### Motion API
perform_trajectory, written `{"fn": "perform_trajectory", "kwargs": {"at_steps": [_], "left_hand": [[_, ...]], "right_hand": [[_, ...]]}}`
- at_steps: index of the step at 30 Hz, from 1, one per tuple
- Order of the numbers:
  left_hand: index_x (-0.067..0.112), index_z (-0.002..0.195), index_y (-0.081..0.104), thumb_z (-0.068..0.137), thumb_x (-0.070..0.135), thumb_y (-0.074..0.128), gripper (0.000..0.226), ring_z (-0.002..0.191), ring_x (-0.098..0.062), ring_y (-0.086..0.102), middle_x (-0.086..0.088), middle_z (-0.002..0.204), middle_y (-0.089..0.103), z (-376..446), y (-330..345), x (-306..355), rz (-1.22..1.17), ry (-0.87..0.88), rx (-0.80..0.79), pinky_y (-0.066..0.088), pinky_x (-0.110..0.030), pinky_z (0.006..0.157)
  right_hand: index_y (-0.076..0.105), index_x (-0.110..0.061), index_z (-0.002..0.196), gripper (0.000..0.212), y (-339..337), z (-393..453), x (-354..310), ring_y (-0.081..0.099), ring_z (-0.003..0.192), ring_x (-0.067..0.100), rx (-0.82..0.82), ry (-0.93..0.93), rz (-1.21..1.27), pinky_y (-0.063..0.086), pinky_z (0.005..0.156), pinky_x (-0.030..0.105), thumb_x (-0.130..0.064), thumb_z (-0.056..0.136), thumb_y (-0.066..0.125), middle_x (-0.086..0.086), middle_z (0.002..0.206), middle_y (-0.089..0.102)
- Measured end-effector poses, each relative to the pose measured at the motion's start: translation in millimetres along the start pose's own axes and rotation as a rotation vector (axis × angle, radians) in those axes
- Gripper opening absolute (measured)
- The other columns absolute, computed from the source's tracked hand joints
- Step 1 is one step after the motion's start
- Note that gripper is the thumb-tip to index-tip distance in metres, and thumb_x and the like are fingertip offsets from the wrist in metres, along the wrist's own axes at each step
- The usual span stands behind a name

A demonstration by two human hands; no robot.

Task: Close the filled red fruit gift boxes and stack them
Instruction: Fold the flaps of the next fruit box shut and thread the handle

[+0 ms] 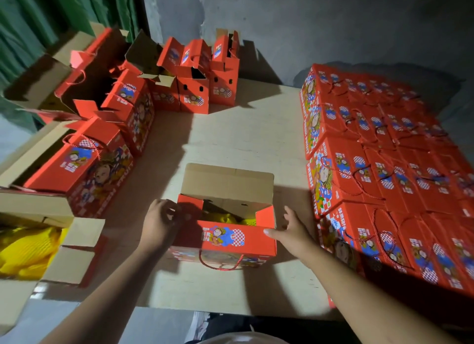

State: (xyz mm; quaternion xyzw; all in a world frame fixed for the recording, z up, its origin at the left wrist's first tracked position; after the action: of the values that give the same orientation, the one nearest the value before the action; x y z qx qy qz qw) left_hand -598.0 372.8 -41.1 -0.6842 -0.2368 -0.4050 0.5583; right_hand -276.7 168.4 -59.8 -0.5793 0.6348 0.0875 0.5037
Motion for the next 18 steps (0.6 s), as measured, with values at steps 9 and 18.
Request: {"fn": "perform_trajectory", "kwargs": {"at_steps": [9,18], "left_hand": [[0.027,0.157,0.042,0.084,-0.007,0.081,0.089,0.103,-0.015,0.067,-0.003,0.138,0.058,21,22,-18,-0.448,-0.236,-0.316,0.058,-0.020,0.068],[0.024,0.125,0.063,0.068,0.035,0.092,0.065,0.119,-0.018,0.061,0.003,0.129,0.065,12,3,13,0.091,0.270,-0.217,0.050,-0.032,0.097]], "right_hand": [[0.025,-0.038,0.162,0.114,5,30,-22,0.030,0.152,0.014,-0.167,-0.051,0.108,0.036,0.116,0.035,-0.003,0.075,0.090,0.008,0.166,0.035],[0.056,-0.039,0.123,0.071,7,5,-11,0.063,0.118,0.003,-0.058,-0.313,0.035,0.055,0.099,0.032,-0.033,0.063,0.095,-0.023,0.128,0.063]]}}
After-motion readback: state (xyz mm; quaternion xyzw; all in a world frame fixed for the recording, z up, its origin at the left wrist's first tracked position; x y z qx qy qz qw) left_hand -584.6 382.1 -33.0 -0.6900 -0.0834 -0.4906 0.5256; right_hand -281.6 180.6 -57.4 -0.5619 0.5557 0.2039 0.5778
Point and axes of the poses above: each hand's wrist, its own z-axis towards the middle knuckle, its own y-axis out of the palm, x = y × z, the point moved 7 cm from there along z, towards the middle knuckle
